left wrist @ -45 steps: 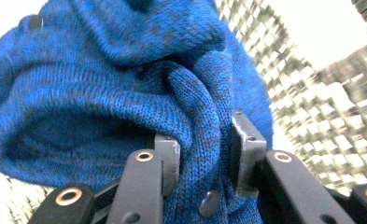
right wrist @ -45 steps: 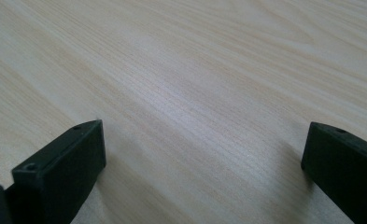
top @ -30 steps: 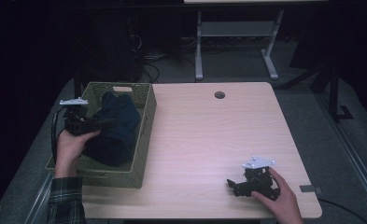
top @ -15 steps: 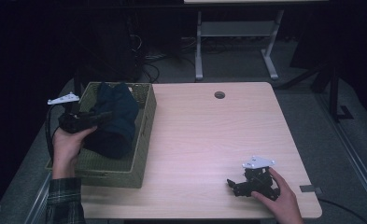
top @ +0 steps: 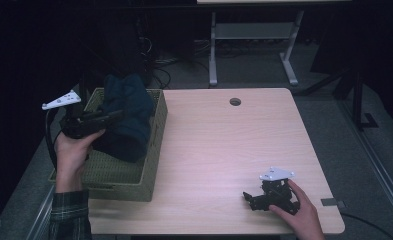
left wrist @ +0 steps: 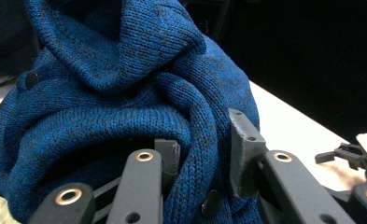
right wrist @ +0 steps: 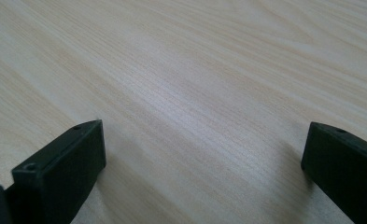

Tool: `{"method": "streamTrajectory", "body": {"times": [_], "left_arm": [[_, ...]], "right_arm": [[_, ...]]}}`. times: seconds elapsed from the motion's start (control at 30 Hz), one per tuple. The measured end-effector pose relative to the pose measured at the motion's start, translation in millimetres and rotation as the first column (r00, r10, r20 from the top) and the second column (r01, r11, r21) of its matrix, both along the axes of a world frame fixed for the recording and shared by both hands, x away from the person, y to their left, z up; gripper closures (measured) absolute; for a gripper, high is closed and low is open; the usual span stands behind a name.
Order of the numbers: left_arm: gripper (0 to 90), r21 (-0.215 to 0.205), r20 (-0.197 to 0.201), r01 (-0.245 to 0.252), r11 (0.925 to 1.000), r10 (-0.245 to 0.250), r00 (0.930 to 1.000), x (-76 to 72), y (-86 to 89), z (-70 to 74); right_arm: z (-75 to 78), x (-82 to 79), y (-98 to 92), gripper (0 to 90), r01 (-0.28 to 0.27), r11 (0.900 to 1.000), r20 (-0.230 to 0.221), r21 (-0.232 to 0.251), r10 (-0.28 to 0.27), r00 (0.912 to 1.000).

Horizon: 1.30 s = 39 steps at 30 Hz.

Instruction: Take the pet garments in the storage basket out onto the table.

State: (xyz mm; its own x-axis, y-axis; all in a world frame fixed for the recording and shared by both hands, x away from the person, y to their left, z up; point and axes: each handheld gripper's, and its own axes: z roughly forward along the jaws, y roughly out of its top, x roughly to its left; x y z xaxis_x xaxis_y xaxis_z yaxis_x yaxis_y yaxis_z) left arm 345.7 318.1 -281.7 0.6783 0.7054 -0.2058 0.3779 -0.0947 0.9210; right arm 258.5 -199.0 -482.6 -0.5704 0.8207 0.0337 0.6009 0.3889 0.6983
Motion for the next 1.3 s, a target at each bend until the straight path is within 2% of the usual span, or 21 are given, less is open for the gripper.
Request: {"method": "streamTrajectory", "body": {"times": [0.27,0.5,0.7,0.97,1.3], "left_arm": [[68.6,-0.010,0.050,0.050,0.9987,-0.049,0.9976,-3.5,-21.8,19.1],[68.6,-0.025,0.069,0.091,0.9955,-0.089,0.9936,3.1,-45.1,31.5],[68.6,-0.013,0.081,0.124,0.9922,-0.123,0.9891,7.9,-66.7,39.1],[68.6,0.002,0.086,0.180,0.9837,-0.179,0.9800,12.2,-97.4,42.6],[68.6,0.021,0.066,0.247,0.9688,-0.248,0.9666,17.0,-139.0,35.8]], "right_arm": [[0.1,0.0,0.2,0.0,0.000,1.000,-0.003,0.002,0.000,1.0000],[0.0,0.4,0.0,0.0,-0.005,1.000,-0.001,0.000,0.005,1.0000],[0.0,0.4,0.0,0.0,-0.005,1.000,-0.001,0.000,0.005,1.0000],[0.0,0.3,0.0,0.0,-0.005,1.000,-0.002,0.001,0.005,1.0000],[0.2,0.2,0.1,0.0,-0.003,1.000,-0.004,0.001,0.003,1.0000]]}}
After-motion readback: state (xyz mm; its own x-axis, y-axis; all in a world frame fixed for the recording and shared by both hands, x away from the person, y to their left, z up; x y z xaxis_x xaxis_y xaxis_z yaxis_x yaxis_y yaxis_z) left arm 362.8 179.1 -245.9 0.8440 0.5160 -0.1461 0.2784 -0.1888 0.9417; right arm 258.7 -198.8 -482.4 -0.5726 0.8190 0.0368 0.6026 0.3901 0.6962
